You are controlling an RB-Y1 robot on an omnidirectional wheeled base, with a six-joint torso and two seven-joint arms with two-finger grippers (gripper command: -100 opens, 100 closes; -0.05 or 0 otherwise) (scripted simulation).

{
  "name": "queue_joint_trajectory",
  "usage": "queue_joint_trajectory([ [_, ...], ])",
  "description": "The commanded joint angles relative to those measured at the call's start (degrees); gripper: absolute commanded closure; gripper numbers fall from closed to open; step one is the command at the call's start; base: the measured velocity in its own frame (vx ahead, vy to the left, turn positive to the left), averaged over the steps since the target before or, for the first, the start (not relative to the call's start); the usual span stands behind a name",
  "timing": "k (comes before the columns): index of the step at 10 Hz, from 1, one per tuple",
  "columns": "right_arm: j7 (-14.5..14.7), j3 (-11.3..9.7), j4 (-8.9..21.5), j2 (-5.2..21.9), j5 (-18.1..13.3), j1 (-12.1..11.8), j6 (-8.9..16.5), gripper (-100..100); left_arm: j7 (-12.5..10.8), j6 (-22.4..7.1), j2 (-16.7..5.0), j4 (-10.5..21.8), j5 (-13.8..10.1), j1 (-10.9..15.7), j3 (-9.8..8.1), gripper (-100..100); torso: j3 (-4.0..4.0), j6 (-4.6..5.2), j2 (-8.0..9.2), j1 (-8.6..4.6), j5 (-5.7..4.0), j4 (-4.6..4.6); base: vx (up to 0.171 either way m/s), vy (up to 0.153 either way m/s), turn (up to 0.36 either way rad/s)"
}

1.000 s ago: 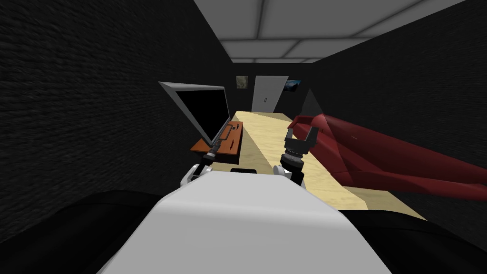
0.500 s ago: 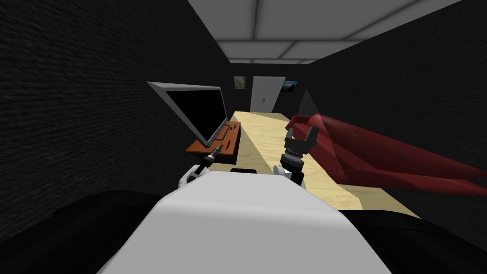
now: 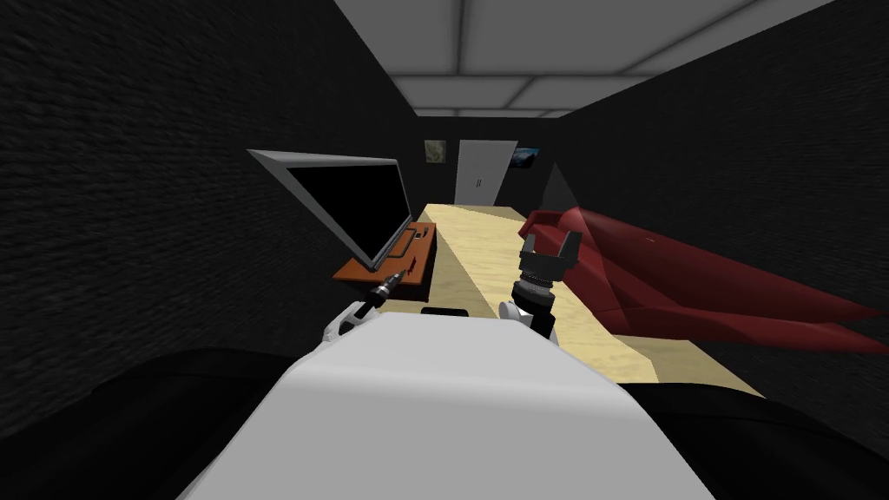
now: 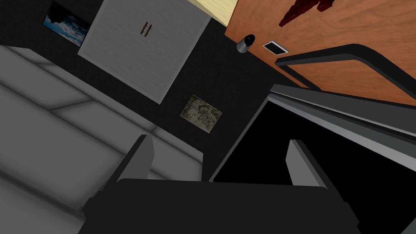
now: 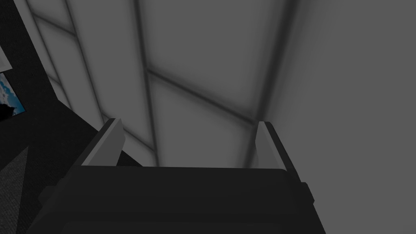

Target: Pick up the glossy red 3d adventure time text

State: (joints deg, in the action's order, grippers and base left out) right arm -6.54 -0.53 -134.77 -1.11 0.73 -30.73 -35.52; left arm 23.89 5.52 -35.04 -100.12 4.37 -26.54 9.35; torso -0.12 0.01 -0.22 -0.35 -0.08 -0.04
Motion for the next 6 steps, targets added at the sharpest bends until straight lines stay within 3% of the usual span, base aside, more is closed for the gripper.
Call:
queue_joint_trajectory([
  [1,0.0,0.0,0.0,0.0,0.0,0.0,0.0,0,0.3,0.1,-0.4,2.9,0.5,0.7,0.68,-100,0.0,0.0,0.0,0.0,0.0,0.0,0.05,-0.072,-0.008],
  [6,0.0,0.0,0.0,0.0,0.0,0.0,0.0,0,-0.2,0.7,-4.2,10.9,2.2,3.4,3.98,-100,0.0,-0.02,0.01,0.24,0.04,0.0,0.054,-0.043,-0.029],
])
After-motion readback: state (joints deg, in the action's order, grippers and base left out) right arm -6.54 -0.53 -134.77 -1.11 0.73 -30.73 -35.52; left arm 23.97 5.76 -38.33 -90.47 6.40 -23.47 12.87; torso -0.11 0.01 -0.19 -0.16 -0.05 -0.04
